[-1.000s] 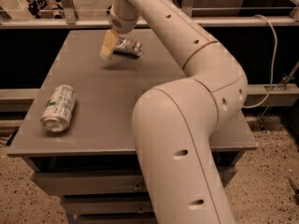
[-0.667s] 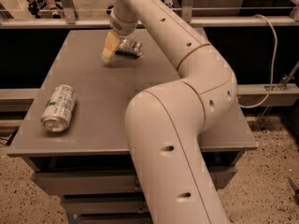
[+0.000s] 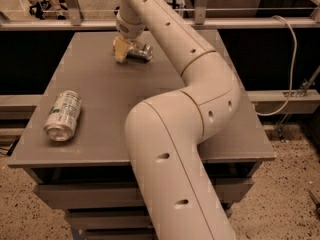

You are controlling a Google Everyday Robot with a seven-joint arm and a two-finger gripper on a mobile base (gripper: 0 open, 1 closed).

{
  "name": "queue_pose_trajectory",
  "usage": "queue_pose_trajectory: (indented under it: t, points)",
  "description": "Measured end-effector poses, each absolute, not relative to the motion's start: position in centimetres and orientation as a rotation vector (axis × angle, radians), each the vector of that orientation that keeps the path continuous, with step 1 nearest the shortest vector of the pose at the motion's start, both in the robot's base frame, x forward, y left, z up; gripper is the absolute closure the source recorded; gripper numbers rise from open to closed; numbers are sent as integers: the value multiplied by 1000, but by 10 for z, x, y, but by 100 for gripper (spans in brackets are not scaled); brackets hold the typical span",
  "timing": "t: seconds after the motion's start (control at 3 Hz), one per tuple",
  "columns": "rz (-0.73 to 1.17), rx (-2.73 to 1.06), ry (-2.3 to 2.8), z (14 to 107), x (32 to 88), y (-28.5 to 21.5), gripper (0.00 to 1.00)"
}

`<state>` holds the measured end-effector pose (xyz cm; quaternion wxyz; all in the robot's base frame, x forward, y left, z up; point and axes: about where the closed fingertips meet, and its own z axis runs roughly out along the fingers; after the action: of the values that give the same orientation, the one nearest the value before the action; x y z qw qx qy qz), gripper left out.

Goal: Place redbull can upright

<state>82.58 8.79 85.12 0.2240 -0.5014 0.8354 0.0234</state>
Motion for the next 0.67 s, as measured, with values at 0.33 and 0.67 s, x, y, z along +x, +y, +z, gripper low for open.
queue_pose_trajectory:
  t: [0.33, 0.67]
  points:
    - [83, -1394, 2278, 861, 826, 94, 69]
    - [97, -1398, 2250, 871, 825, 98, 92]
